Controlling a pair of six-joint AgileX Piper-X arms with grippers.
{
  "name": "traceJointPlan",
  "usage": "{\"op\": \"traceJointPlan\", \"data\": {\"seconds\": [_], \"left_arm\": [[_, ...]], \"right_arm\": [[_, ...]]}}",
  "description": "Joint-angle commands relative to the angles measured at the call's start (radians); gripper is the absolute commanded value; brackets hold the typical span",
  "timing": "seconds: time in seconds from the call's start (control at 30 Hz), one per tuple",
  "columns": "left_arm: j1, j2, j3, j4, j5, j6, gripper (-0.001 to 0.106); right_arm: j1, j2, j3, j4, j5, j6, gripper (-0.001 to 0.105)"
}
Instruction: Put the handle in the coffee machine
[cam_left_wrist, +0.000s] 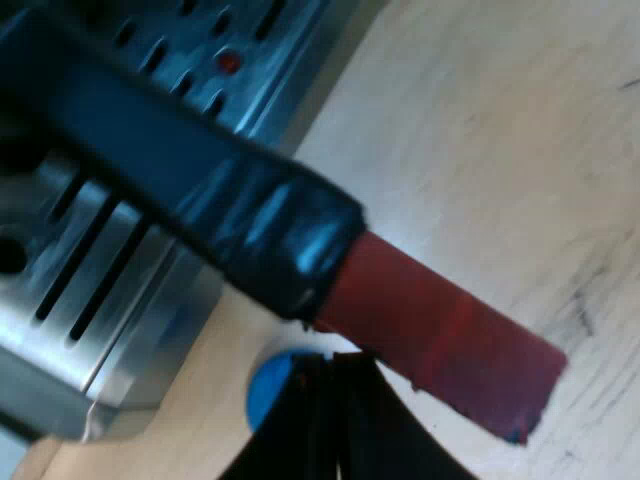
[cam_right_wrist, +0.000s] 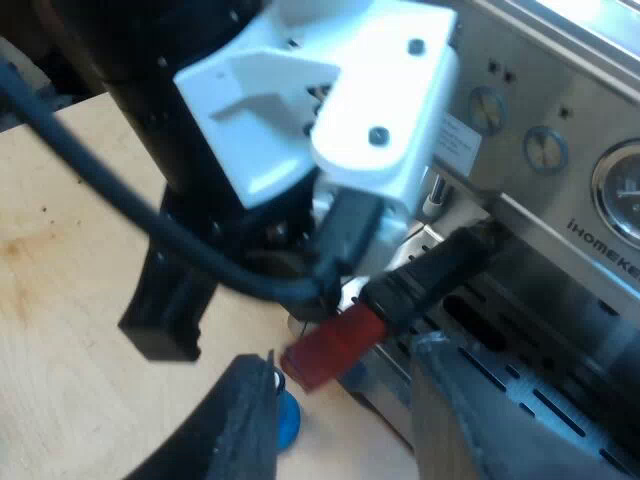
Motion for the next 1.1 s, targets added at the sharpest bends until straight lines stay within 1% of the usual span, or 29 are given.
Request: {"op": "traceJointPlan", "data": {"seconds": [0.03, 0.1, 0.13, 0.2, 0.37, 0.5, 0.6, 0.73, 0.83, 0.97, 1.0, 1.03, 1.07, 1.1], "left_arm": [[-0.064, 0.007, 0.003, -0.073, 0.276, -0.011, 0.001], [-0.064, 0.010, 0.003, -0.092, 0.286, -0.011, 0.001], [-0.064, 0.014, 0.003, -0.111, 0.306, -0.011, 0.001], [-0.064, 0.019, 0.003, -0.127, 0.312, -0.011, 0.001], [-0.064, 0.057, 0.003, -0.137, 0.314, -0.011, 0.001], [-0.064, 0.064, 0.003, -0.135, 0.314, -0.011, 0.001], [-0.061, 0.061, 0.003, -0.135, 0.314, -0.029, 0.001], [-0.061, 0.061, 0.003, -0.104, 0.314, -0.034, 0.001], [-0.055, 0.061, 0.003, -0.067, 0.314, -0.034, 0.001], [-0.049, 0.052, 0.003, -0.056, 0.314, -0.034, 0.001], [-0.040, 0.042, 0.003, -0.051, 0.313, -0.034, 0.001], [0.001, -0.001, 0.003, -0.027, 0.311, -0.034, 0.001], [0.025, -0.019, 0.003, -0.011, 0.311, -0.031, 0.001], [0.032, -0.029, 0.003, -0.004, 0.311, -0.029, 0.001]], "right_arm": [[-0.003, -0.012, -0.009, 0.001, -0.002, -0.012, 0.036], [-0.003, -0.012, -0.009, 0.001, -0.002, -0.012, 0.036], [-0.003, -0.012, -0.009, 0.001, -0.002, -0.012, 0.036], [-0.003, -0.012, -0.009, 0.001, -0.002, -0.012, 0.036], [-0.003, -0.012, -0.009, 0.001, -0.002, -0.012, 0.036], [-0.003, -0.012, -0.009, 0.001, -0.002, -0.012, 0.036], [-0.003, -0.012, -0.009, 0.001, -0.002, -0.010, 0.036], [-0.003, -0.012, -0.009, 0.001, -0.002, -0.003, 0.036], [-0.003, -0.012, -0.009, 0.009, -0.005, 0.017, 0.036], [-0.003, -0.012, -0.009, 0.046, -0.043, 0.026, 0.036], [-0.003, -0.012, -0.009, 0.051, -0.050, 0.026, 0.036], [-0.003, -0.012, -0.009, 0.071, -0.072, 0.031, 0.036], [-0.003, -0.012, -0.009, 0.075, -0.076, 0.035, 0.036], [-0.003, -0.012, -0.009, 0.075, -0.076, 0.035, 0.036]]}}
